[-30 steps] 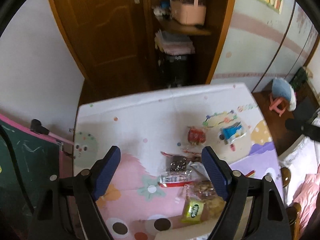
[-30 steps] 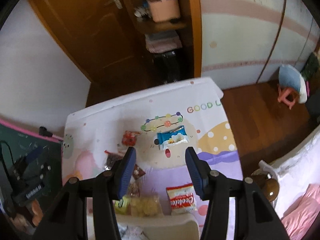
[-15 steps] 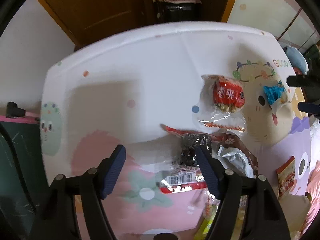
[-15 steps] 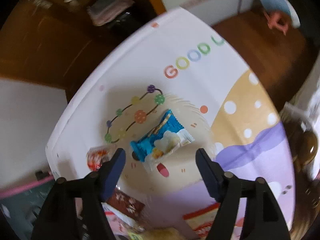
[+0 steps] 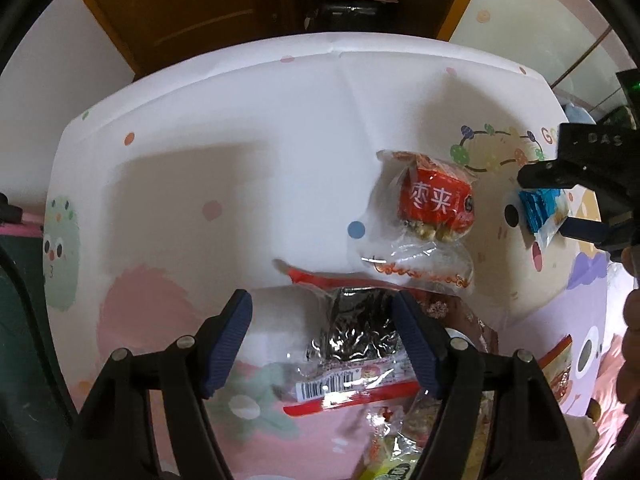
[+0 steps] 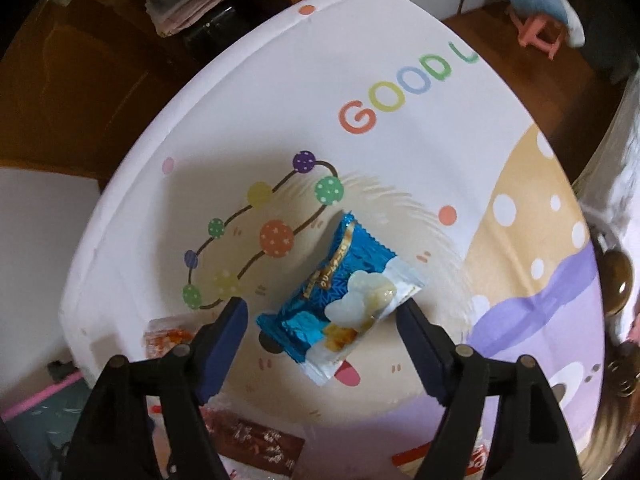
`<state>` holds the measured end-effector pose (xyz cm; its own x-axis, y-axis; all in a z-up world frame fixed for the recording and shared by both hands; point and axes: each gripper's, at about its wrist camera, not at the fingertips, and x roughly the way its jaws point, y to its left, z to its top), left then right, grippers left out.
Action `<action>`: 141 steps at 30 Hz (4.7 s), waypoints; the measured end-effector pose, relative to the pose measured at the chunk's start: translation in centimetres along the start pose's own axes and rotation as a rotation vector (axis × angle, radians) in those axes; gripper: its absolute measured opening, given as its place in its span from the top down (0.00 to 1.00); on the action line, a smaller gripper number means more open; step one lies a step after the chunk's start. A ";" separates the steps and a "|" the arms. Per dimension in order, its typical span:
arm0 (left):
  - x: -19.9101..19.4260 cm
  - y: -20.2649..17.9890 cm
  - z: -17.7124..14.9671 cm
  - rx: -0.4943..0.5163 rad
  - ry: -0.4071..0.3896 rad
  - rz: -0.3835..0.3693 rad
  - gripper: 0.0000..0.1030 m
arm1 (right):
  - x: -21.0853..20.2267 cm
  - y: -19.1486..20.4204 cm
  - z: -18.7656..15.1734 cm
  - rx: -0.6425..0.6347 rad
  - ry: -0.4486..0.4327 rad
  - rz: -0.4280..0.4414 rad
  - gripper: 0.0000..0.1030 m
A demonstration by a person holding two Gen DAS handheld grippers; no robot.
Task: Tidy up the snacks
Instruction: 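Grasp the dark cookie packet with the left gripper while the right grasps the blue wrapper, then carry both packets over the white tray and open both grippers to release, then move both open grippers from the tray toward the remaining snacks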
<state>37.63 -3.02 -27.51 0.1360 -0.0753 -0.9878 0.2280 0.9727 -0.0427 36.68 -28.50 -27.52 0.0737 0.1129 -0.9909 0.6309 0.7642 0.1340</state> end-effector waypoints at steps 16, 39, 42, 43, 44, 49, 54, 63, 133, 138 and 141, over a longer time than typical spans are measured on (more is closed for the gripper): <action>-0.2 -0.1 -1.3 -0.012 0.040 -0.075 0.26 | -0.1 3.2 -2.3 -0.227 -0.055 -0.171 0.67; -14.0 1.2 -6.7 -0.103 -0.281 0.043 0.60 | -9.6 -1.7 -8.3 -0.334 -0.175 0.097 0.73; -18.4 1.2 -9.8 -0.149 -0.363 0.020 0.60 | -13.1 -2.4 -10.7 -0.402 -0.242 0.147 0.73; -19.6 1.4 -10.8 -0.157 -0.385 0.015 0.60 | -14.6 -2.5 -12.2 -0.428 -0.264 0.169 0.73; -21.1 1.4 -12.1 -0.161 -0.410 0.011 0.60 | -15.7 -2.8 -13.6 -0.450 -0.280 0.191 0.73; -26.5 0.8 -18.4 -0.146 -0.492 0.000 0.60 | -20.5 -3.1 -20.1 -0.565 -0.341 0.267 0.73; -29.3 -0.6 -24.9 -0.150 -0.512 -0.023 0.60 | -22.7 -4.1 -25.8 -0.686 -0.381 0.267 0.73; -28.7 -3.4 -33.6 -0.145 -0.431 -0.011 0.60 | -24.3 -6.9 -32.8 -0.838 -0.402 0.226 0.73; -35.1 -8.6 -33.5 -0.019 -0.536 0.135 0.14 | -29.4 -16.0 -35.9 -0.724 -0.509 0.108 0.47; -35.7 -7.4 -30.2 0.002 -0.561 0.151 0.14 | -30.4 -15.5 -32.6 -0.685 -0.498 0.153 0.47; -36.2 -6.3 -27.5 0.012 -0.575 0.161 0.14 | -30.8 -14.5 -30.1 -0.668 -0.478 0.163 0.47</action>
<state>4.78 -0.43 4.38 0.6690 -0.0369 -0.7424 0.1718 0.9794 0.1062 2.04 -23.94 1.48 0.5391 0.0878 -0.8377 0.0049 0.9942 0.1074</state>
